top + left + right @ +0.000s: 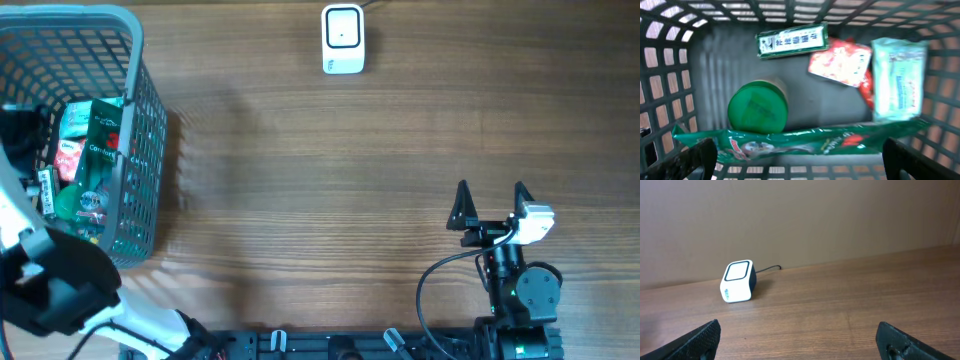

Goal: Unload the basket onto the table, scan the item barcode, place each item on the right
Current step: 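Grasp the green wipes pack in the basket with the left gripper, then carry the green wipes pack under the scanner and drop it on table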

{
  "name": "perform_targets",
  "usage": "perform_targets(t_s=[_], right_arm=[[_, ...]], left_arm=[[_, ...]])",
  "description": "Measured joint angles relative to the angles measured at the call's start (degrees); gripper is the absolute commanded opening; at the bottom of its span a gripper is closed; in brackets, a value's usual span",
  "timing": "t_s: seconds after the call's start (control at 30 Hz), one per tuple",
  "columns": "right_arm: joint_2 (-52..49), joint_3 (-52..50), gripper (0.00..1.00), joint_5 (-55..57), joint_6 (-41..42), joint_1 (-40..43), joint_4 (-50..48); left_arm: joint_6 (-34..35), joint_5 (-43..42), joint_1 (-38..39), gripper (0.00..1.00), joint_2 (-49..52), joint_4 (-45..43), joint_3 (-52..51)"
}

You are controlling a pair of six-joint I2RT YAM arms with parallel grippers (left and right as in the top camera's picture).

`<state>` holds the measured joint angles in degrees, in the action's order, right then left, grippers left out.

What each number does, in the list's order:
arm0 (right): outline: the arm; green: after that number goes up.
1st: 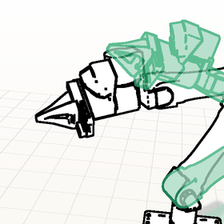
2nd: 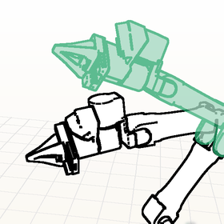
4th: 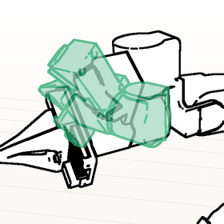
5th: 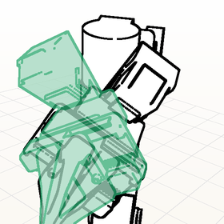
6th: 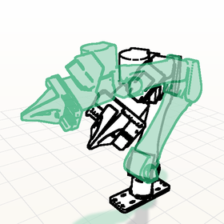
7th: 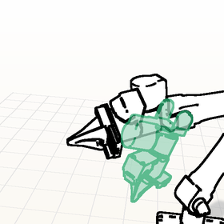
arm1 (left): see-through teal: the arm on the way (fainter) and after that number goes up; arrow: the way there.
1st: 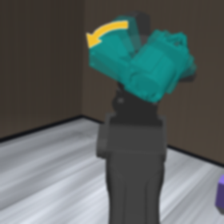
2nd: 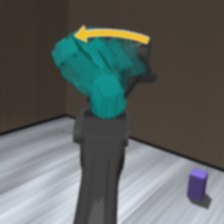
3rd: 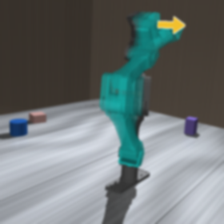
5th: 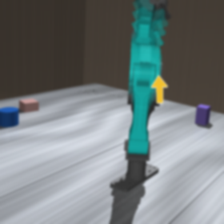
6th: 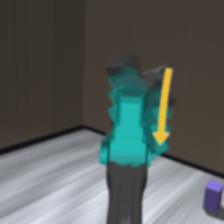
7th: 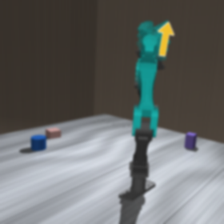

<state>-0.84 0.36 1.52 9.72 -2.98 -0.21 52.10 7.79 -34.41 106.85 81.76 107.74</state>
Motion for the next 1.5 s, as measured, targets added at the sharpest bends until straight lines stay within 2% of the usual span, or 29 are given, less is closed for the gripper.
perform_targets(t_s=[0.07, 0.17, 0.2, 0.33, 0.5, 0.63, 0.73, 0.77, 0.8, 0.83, 0.87, 1.07, 1.17, 1.23, 1.37, 1.4, 1.5], right_arm=[[0.0, 0.0, 1.0, 0.0, 0.0, 0.0, 0.0], [0.0, 0.0, 1.0, 0.0, 0.0, 0.0, 0.0], [0.0, 0.0, 1.0, 0.0, 0.0, 0.0, 0.0], [0.0, 0.0, 1.0, 0.0, 0.0, 0.0, 0.0], [0.0, 0.0, 1.0, 0.0, 0.0, 0.0, 0.0], [0.0, 0.0, 1.0, 0.0, 0.0, 0.0, 0.0], [0.0, 0.0, 1.0, 0.0, 0.0, 0.0, 0.0], [0.0, 0.0, 1.0, 0.0, 0.0, 0.0, 0.0], [0.0, 0.0, 0.99, 0.0, 0.0, 0.0, 0.0], [0.0, 0.0, 1.0, 0.0, 0.0, 0.0, 0.0], [0.0, 0.0, 1.0, 0.0, 0.0, 0.0, 0.0], [0.0, 0.0, 1.0, 0.0, 0.0, 0.0, 0.0], [0.0, 0.0, 1.0, 0.0, 0.0, 0.0, 0.02], [0.0, 0.0, 1.0, 0.02, 0.0, 0.0, -0.02], [-0.04, 0.0, 1.0, 0.0, 0.0, 0.0, 0.0], [-0.04, 0.0, 1.0, 0.0, 0.0, 0.0, 0.0], [-0.04, 0.0, 1.0, 0.0, 0.0, 0.0, 0.0]], left_arm=[[-0.59, -0.22, -0.07, 1.0, 1.44, -0.07, 0.0], [-9.14, -3.89, -0.07, 1.0, 2.36, -3.52, -0.02], [-15.82, -7.34, -0.07, 1.0, 2.67, -6.58, 0.0], [-29.57, -13.68, -0.04, 1.0, 5.07, -9.14, 0.0], [-47.39, -21.73, 0.28, 1.0, 9.94, -6.36, 0.0], [-53.11, -23.5, 0.39, 1.0, 10.38, -6.08, -1.73], [-54.88, -23.82, 0.39, 1.0, 10.45, -8.2, -7.23], [-55.04, -23.82, 0.39, 0.79, 10.47, -9.2, -8.52], [-55.28, -24.7, 0.39, 0.38, 10.49, -9.7, -11.67], [-55.15, -25.31, 0.46, 0.19, 10.58, -9.57, -13.14], [-55.54, -26.38, 0.5, 0.04, 10.58, -9.55, -14.82], [-55.15, -28.85, 0.55, 0.04, 10.6, -10.03, -16.11], [-52.22, -28.96, 0.61, 0.04, 10.88, -6.49, -11.04], [-49.59, -29.2, 0.61, 0.04, 11.3, -2.4, -3.69], [-43.15, -29.59, 0.59, 0.04, 11.5, 10.19, 19.47], [-40.74, -29.79, 0.61, 0.04, 11.78, 12.81, 28.57], [-35.78, -30.05, 0.59, 0.04, 10.51, 14.58, 43.56]])
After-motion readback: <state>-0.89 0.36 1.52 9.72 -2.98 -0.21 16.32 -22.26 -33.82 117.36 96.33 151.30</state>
